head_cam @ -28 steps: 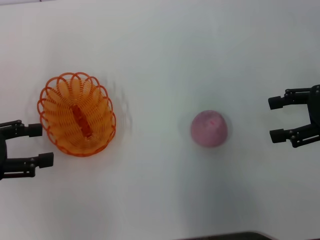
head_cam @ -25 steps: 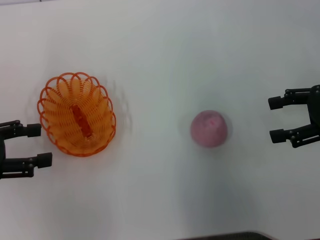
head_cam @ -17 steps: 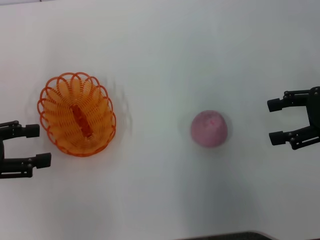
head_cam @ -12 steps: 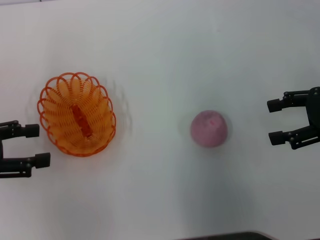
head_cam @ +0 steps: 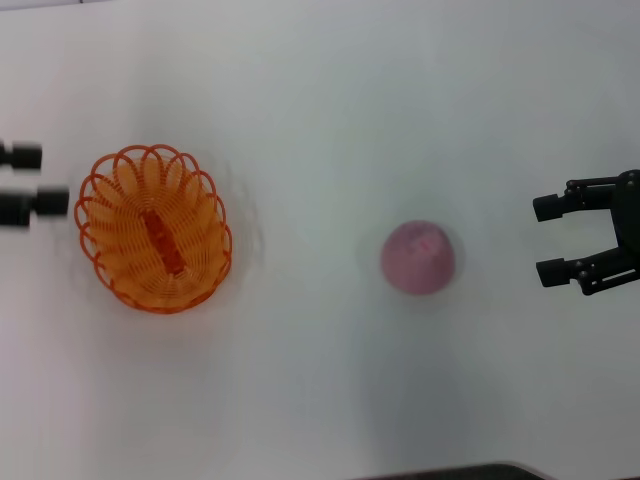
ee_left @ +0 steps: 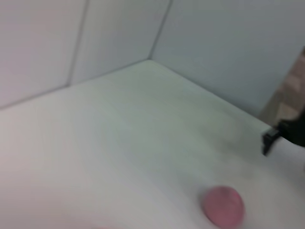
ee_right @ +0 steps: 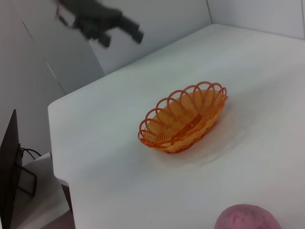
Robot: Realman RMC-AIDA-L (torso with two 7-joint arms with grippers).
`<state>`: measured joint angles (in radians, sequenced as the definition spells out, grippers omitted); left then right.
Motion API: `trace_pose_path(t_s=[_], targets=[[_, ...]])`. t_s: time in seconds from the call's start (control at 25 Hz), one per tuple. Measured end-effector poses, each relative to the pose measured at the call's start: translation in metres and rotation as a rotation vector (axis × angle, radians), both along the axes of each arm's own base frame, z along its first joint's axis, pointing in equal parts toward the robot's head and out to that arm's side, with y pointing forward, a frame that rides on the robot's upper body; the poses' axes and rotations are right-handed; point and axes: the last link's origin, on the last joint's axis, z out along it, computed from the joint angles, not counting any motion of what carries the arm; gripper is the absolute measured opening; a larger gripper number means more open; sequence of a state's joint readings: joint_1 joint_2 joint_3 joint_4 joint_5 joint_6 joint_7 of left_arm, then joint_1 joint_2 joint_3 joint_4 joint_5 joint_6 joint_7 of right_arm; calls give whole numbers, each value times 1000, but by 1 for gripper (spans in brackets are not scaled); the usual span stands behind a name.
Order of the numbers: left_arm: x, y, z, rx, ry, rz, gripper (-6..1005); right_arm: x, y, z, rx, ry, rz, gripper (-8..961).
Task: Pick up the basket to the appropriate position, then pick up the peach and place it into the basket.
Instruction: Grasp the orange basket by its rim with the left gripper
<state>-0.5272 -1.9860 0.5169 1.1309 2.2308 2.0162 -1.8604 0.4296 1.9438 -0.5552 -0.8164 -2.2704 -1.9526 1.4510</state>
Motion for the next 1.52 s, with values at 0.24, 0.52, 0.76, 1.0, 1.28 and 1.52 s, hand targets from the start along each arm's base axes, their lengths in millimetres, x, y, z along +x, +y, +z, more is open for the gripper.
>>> trace_pose_path(t_s=[0.24,0.52,0.76,1.0,1.28,1.52], targets=[[34,47,10,61,127,60,856,0,2,0,10,-2,7,941],[63,90,-21,104,389,93,855,-2,4,-1,10,-1,14,941],[73,102,-64,99,612,49,855,-3,6,-1,24,2,13,941],[67,102,-107,90,737,16,854,-3,8,-6,27,-2,9,942],[55,105,-135,67,797,24,843,-7,11,-12,32,8,15,942],[45,107,-139,56,821,38,791,-7,13,-16,39,2,11,941]])
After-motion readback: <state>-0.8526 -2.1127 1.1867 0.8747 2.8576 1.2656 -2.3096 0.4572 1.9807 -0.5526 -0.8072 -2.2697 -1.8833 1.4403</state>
